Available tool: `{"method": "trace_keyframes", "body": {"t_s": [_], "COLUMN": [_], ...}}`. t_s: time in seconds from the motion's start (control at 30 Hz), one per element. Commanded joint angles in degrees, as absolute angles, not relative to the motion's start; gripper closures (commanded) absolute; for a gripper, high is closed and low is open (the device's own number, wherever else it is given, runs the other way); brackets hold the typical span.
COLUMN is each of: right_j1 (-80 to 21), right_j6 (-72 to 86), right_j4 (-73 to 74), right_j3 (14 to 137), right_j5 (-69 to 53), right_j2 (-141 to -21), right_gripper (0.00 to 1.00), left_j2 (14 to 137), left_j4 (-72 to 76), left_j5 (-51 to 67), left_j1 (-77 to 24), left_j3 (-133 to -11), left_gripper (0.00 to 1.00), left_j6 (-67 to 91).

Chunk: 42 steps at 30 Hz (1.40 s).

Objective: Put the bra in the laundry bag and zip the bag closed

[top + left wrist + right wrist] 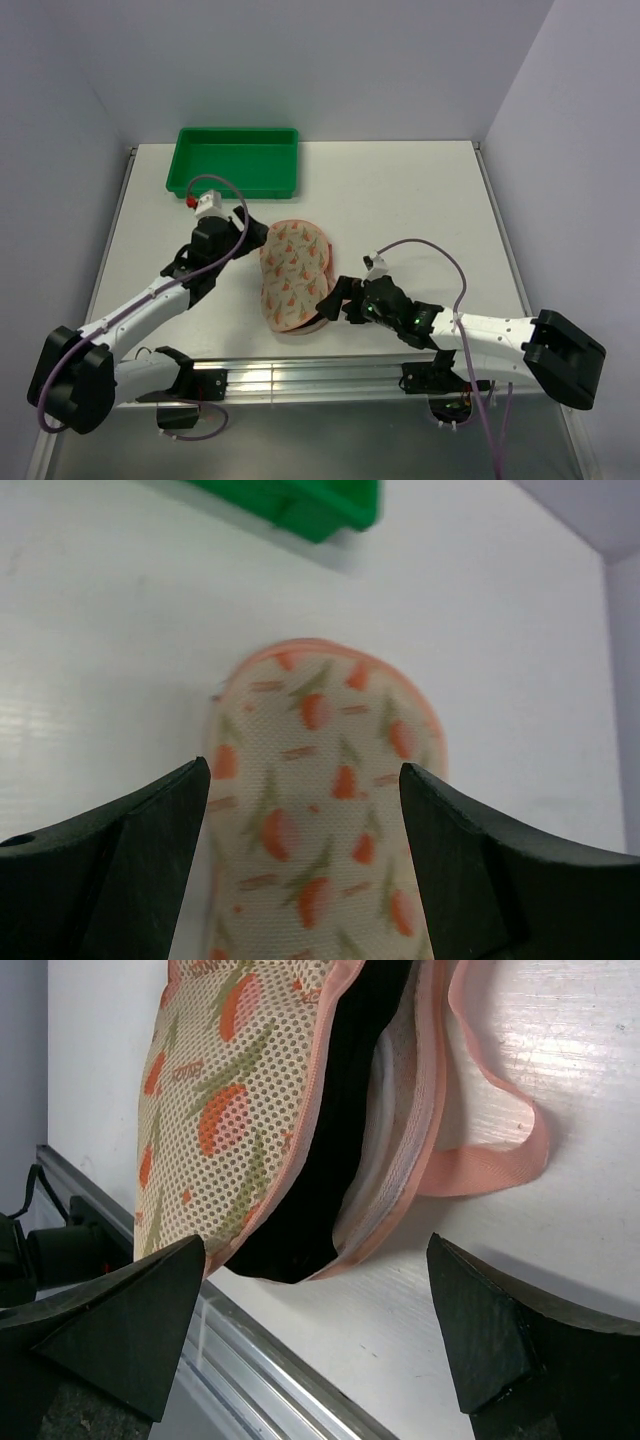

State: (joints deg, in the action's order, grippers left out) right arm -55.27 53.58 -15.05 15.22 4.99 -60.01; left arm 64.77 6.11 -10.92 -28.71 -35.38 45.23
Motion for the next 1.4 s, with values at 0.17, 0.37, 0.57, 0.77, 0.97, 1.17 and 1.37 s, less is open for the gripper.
{"method": "trace_keyframes", "body": {"t_s": [0.17, 0.37, 0.57, 0.77, 0.97, 1.17, 1.37], "right_j1": [-55.6, -53.7, -51.9, -48.4, -43.5, -41.7, -44.1], "right_j6": [52.0, 53.3, 52.6, 53.1, 50.5, 48.5, 52.3], "right_j4": [-21.9, -21.8, -26.2, -28.4, -31.8, -26.4, -21.1], "right_j3": [18.2, 18.1, 18.3, 14.9, 12.8, 11.4, 7.1], "right_j5": [1.9, 0.4, -3.3, -2.6, -6.5, -8.6, -7.0], "right_j2": [-62.1, -65.2, -70.0, -70.3, -72.7, -63.9, -51.4], "right_gripper": [0.00, 0.00, 0.03, 0.67, 1.00, 0.13, 0.00], "left_j2": [71.4, 78.6, 84.5, 87.1, 87.9, 86.9, 75.4], "left_j4": [15.3, 20.7, 24.6, 26.1, 27.8, 27.8, 24.3], "left_j5": [0.7, 2.5, 4.7, 5.0, 5.7, 6.5, 4.8], "left_j1": [-21.6, -20.1, -19.8, -19.7, -19.7, -19.6, -22.0], "left_j3": [-29.6, -30.8, -32.7, -33.1, -32.3, -31.3, -22.3], "left_gripper": [0.16, 0.16, 0.17, 0.18, 0.18, 0.18, 0.37], "left_j6": [44.4, 44.0, 43.5, 43.0, 42.6, 43.3, 49.3]}}
